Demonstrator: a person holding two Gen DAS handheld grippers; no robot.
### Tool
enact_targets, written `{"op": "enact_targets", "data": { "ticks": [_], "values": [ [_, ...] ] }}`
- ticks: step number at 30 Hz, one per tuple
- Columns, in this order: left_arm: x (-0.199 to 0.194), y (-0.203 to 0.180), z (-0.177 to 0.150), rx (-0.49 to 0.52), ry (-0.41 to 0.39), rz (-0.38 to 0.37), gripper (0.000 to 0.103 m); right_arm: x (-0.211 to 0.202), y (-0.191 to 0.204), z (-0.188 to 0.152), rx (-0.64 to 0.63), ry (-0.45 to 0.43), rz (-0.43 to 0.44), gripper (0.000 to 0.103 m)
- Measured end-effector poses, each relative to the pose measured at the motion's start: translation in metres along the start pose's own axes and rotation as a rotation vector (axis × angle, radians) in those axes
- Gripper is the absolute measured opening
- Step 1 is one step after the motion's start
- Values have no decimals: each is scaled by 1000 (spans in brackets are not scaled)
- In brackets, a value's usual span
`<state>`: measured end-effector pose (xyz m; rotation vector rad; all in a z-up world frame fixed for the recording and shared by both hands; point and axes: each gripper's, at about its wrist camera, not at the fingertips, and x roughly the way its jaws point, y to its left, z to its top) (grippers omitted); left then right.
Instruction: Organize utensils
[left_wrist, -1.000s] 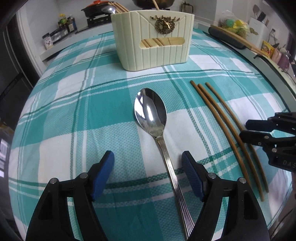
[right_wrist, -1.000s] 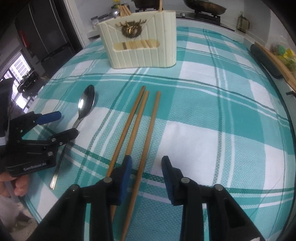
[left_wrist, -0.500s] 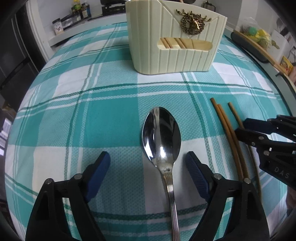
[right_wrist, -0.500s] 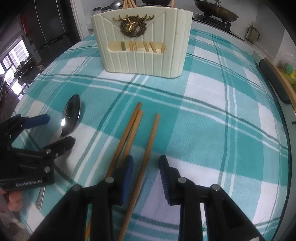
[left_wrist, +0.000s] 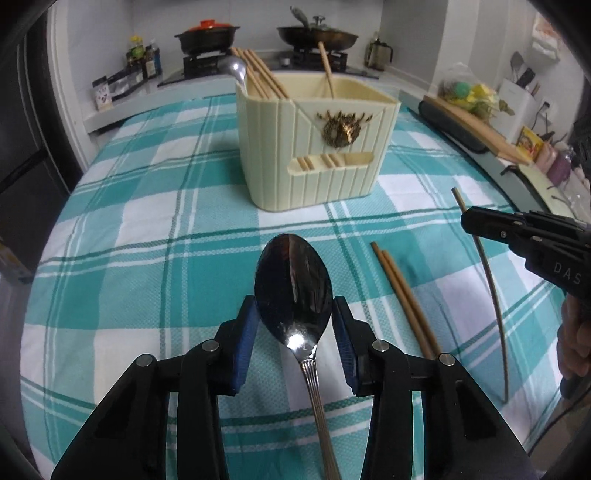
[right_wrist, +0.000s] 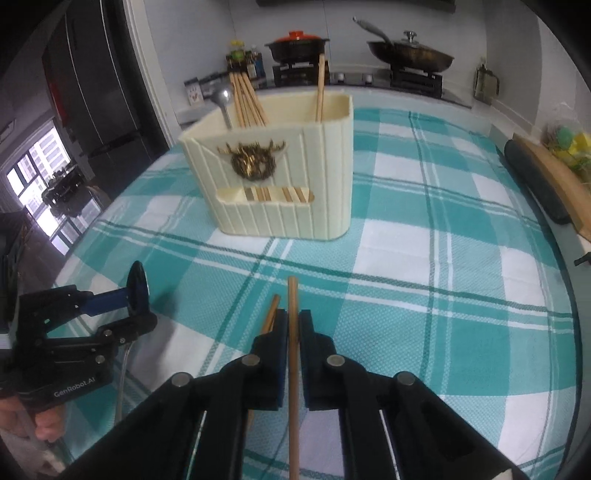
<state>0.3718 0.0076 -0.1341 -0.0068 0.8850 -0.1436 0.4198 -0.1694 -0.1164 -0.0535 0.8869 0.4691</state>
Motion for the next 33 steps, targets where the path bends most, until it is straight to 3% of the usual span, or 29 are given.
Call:
{"op": "enact_targets", "data": {
  "ticks": [7,13,14,15,16,18,21,24,33],
  "values": [
    [-67,5,-3,-7,-152,-45,41,-91,23,-2,-67,-207,2,6],
    [-97,8,2,-28,-229,-74,40,-139,37,-8,-89,-347,-34,6],
    [-100,8,4,-28,-239,-74,34,-144,39,-7,-89,-369,-40,6],
    [-103,9,7,-27,-249,-70,5,-148,39,-5,-90,-390,-45,6],
    [-103,10,10,-27,-242,-102,4,-151,40,-3,-90,-409,-51,6],
    [-100,11,17,-36,-240,-93,4,-156,40,2,-78,-442,-56,6],
    [-92,12,24,-22,-255,-80,1,-155,35,13,-58,-460,-54,6],
    [-85,23,25,-67,-232,-108,1,-153,28,21,-29,-469,-49,6],
    [-91,70,32,-180,-232,-99,2,-165,15,21,17,-498,-24,6]
  ]
}}
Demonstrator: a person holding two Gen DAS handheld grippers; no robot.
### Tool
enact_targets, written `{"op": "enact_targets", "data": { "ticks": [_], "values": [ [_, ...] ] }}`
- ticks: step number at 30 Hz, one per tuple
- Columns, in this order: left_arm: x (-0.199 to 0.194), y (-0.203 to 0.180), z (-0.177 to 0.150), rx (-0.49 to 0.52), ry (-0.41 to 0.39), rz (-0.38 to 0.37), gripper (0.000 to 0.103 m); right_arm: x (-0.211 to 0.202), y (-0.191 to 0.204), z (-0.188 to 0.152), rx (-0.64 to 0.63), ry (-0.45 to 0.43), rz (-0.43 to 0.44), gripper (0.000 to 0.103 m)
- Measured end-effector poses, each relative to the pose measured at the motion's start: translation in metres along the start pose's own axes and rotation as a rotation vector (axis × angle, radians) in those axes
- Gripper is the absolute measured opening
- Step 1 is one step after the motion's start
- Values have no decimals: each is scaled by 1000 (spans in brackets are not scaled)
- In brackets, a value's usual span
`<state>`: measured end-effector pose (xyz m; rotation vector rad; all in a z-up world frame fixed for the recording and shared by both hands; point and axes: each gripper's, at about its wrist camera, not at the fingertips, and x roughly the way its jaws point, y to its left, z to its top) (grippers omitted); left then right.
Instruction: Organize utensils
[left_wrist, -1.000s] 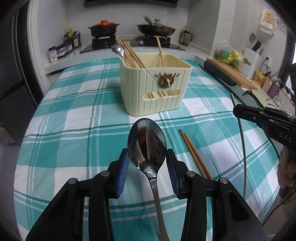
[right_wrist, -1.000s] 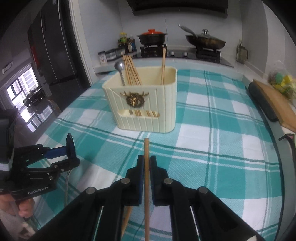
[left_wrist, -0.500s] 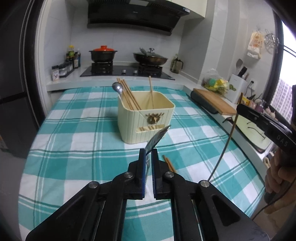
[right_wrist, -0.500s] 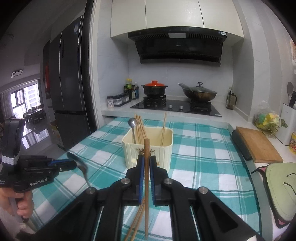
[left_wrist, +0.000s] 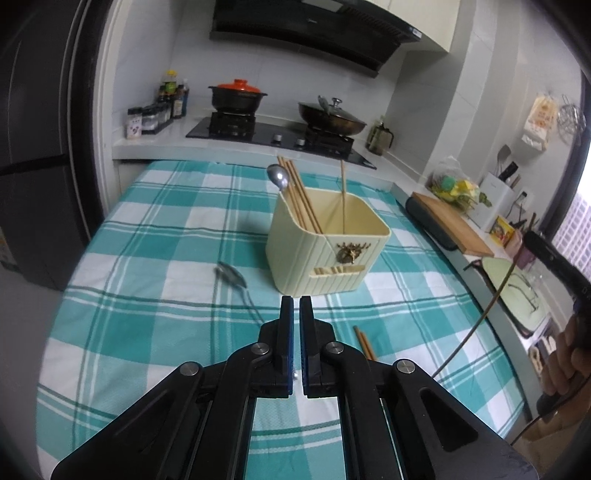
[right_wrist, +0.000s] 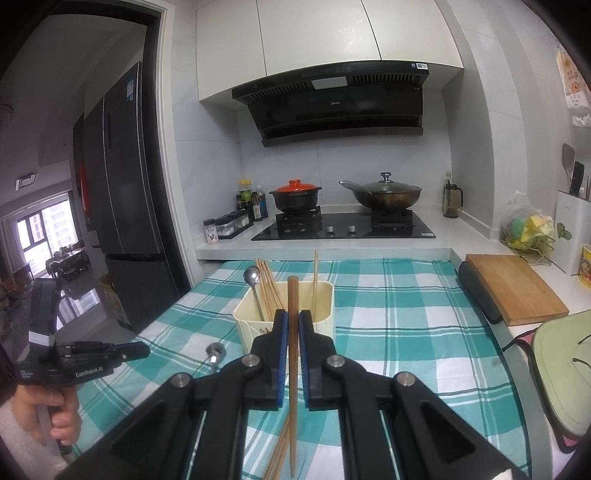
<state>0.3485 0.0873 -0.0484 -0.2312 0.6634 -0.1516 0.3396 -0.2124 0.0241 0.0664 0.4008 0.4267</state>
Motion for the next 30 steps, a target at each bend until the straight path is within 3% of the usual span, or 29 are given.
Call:
{"op": "enact_targets", "data": {
  "ticks": [2,4,5,9,13,20,23,25,28,30],
  "values": [
    [-4,19,10,-42,-13,40,15,-2,-1,0,5,1,9,6],
    [-1,39,17,-94,4,91,68,-4,-1,0,2,-1,14,6],
    [2,48,19,-114,10,116,72,-5,0,0,0,-1,17,6],
    [43,56,15,-123,105,112,72,-5,-1,1,-4,-5,24,6],
    [101,42,13,-65,193,87,72,-2,-5,-1,5,3,32,6],
    [199,49,24,45,263,114,73,-3,-16,-9,5,37,26,6],
    [217,43,17,93,311,32,76,-2,-26,-13,18,50,9,6],
    [215,34,6,156,313,14,89,1,-34,-16,34,64,-2,6],
    [215,17,-13,242,298,97,96,5,-44,-19,56,73,-12,6],
    [222,4,-25,313,313,221,95,10,-48,-19,64,76,-10,6]
  ]
}}
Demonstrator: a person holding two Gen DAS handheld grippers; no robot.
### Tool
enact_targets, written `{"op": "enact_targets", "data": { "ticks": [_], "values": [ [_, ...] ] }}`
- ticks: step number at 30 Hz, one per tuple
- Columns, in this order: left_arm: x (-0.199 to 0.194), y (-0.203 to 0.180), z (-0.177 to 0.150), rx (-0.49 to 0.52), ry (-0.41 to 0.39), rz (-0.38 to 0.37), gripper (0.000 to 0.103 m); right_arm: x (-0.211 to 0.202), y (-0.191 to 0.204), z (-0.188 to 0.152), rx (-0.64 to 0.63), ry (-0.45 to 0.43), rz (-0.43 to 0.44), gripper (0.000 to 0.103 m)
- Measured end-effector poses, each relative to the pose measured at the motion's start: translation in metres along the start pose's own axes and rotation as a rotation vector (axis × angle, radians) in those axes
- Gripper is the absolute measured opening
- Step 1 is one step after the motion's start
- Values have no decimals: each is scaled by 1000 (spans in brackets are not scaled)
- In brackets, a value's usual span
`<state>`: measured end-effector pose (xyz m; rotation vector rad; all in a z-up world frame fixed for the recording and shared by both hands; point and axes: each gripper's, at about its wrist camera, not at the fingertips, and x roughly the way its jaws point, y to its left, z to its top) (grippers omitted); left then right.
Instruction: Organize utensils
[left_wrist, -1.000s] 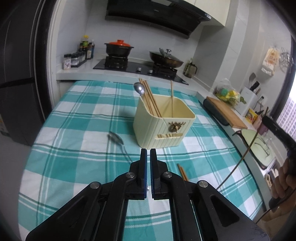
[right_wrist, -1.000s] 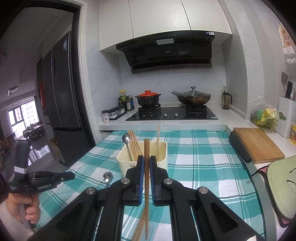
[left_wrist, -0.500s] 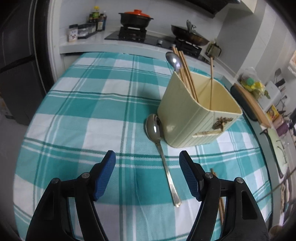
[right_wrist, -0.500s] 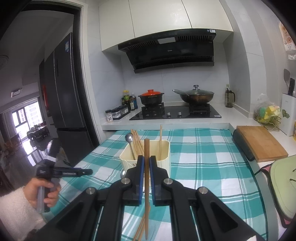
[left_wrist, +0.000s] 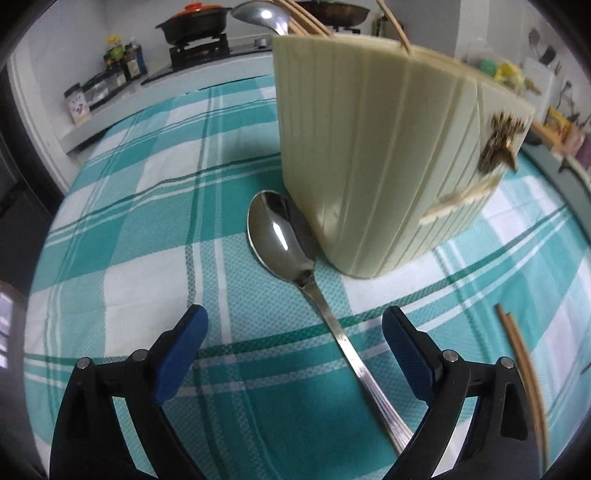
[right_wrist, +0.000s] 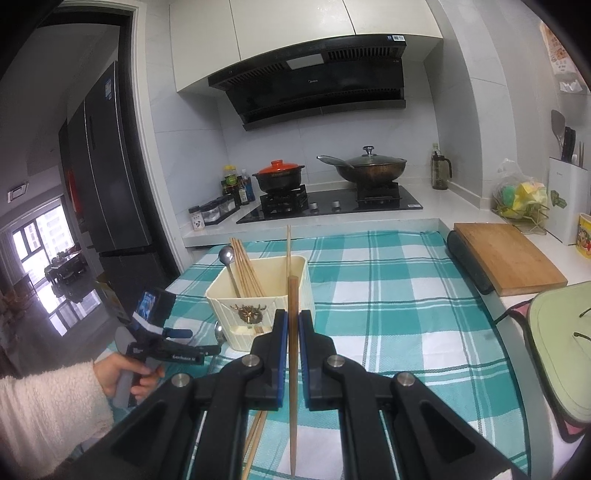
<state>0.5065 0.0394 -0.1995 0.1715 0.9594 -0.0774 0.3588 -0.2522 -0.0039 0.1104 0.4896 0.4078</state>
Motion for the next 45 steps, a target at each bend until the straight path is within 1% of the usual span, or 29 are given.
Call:
{"op": "enact_targets", "data": {
  "ticks": [1,2,3,4,5,6,7,9,13,16,19,20,21,22,23,24,26,28,30,31,32,33,34,37,39,41,45],
  "values": [
    [2,-6,-3,12,7,52,91,3,0,0,0,1,3,6],
    [-3,-6,-6,-18,-14,45,81,5,1,1,0,1,6,6],
    [-5,-4,-10,-67,-4,-15,52,7,2,1,1,2,11,6],
    [-10,-2,-14,-112,-4,-55,30,9,4,1,2,2,18,6],
    [-14,-6,-18,-99,-6,-38,17,10,5,1,3,2,23,6],
    [-18,-13,-23,-62,-17,-7,8,10,6,1,2,0,28,6],
    [-22,-18,-30,-38,-27,18,7,10,8,1,2,-2,31,6],
    [-30,-19,-43,-54,-38,17,5,8,9,1,8,-8,38,6],
    [-52,-11,-74,-127,-21,-25,4,1,12,-1,15,-18,45,6],
    [-72,-11,-103,-127,-3,-38,5,-6,14,-3,11,-19,48,6],
    [-85,-10,-112,-110,35,-55,8,-11,16,-5,8,-19,51,6],
    [-88,-7,-111,-114,39,-69,16,-12,17,-5,5,-20,50,6],
    [-90,-4,-108,-116,41,-89,39,-13,18,-5,1,-19,49,6],
    [-91,-1,-102,-116,41,-106,71,-13,19,-6,-1,-18,50,6],
    [-90,2,-96,-113,40,-114,82,-13,20,-6,-1,-17,51,6],
    [-88,3,-88,-105,26,-108,88,-13,20,-6,0,-16,55,6],
    [-76,3,-70,-72,9,-78,87,-12,24,-7,0,-16,60,6],
    [-57,2,-55,-55,32,-51,87,-12,28,-6,-1,-18,67,6],
    [-39,1,-47,-43,68,-44,85,-10,30,-6,-1,-20,72,6],
    [-31,0,-45,-35,86,-43,77,-10,31,-5,-2,-21,72,6],
    [-27,0,-46,-36,84,-63,74,-10,32,-4,-3,-22,72,6],
    [-28,1,-46,-49,60,-88,54,-10,33,-4,-4,-22,72,6],
    [-31,2,-46,-51,46,-96,42,-11,34,-3,-5,-23,73,6],
    [-36,6,-49,-85,30,-92,41,-10,35,-1,-13,-23,69,6],
    [-50,10,-53,-107,0,-92,41,-8,37,0,-15,-19,69,6],
    [-72,14,-55,-124,-49,-104,41,-7,38,0,-18,-20,70,6],
    [-133,24,-58,-151,-172,-127,41,-8,41,4,-28,-27,68,6]
  ]
}}
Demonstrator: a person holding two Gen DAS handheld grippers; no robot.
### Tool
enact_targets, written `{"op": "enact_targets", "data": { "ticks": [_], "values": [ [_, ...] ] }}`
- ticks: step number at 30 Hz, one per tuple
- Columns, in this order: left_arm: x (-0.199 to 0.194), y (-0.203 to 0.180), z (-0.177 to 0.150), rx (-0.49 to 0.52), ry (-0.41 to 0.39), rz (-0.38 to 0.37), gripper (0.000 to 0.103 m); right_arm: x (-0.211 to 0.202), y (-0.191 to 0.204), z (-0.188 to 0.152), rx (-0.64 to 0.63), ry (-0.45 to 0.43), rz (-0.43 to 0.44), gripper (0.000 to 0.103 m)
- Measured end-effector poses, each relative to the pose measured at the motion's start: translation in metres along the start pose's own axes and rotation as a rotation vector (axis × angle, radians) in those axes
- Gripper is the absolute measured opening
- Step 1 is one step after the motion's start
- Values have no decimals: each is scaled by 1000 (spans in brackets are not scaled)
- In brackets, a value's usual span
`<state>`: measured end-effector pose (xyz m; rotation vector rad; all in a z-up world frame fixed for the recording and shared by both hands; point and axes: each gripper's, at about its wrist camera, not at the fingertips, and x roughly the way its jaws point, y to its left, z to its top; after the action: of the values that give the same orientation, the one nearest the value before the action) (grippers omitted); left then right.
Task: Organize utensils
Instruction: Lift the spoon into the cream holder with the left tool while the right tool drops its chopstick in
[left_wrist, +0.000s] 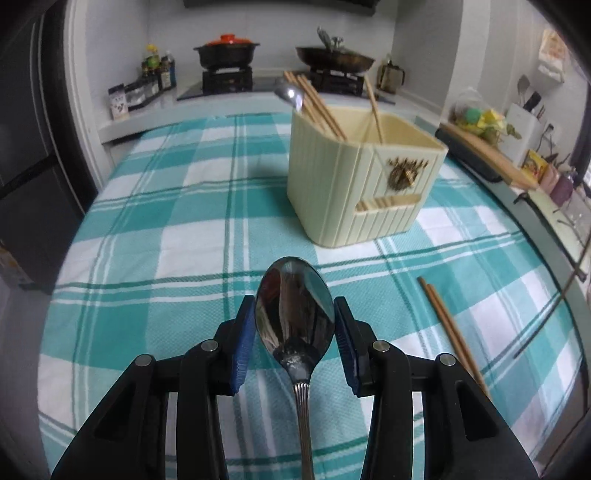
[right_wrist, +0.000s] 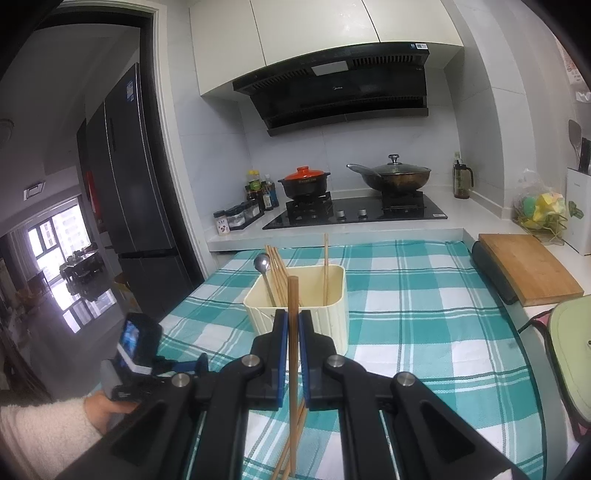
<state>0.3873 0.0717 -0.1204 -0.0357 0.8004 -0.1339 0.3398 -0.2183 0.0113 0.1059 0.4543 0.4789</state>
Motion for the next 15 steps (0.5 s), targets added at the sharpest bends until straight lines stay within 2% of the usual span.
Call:
{"op": "enact_targets", "data": {
  "ticks": [4,8,15],
  "values": [
    [-57,3,17,-14,-116,-28,41,2,3,7,-8,-3,-6,6],
    [-99,5,45,-18,-206,-66,41,4,7,20,-32,-15,-12,6],
    [-131,-1,120,0,-270,-152,41,15,15,65,-78,-67,-23,6]
  ]
}}
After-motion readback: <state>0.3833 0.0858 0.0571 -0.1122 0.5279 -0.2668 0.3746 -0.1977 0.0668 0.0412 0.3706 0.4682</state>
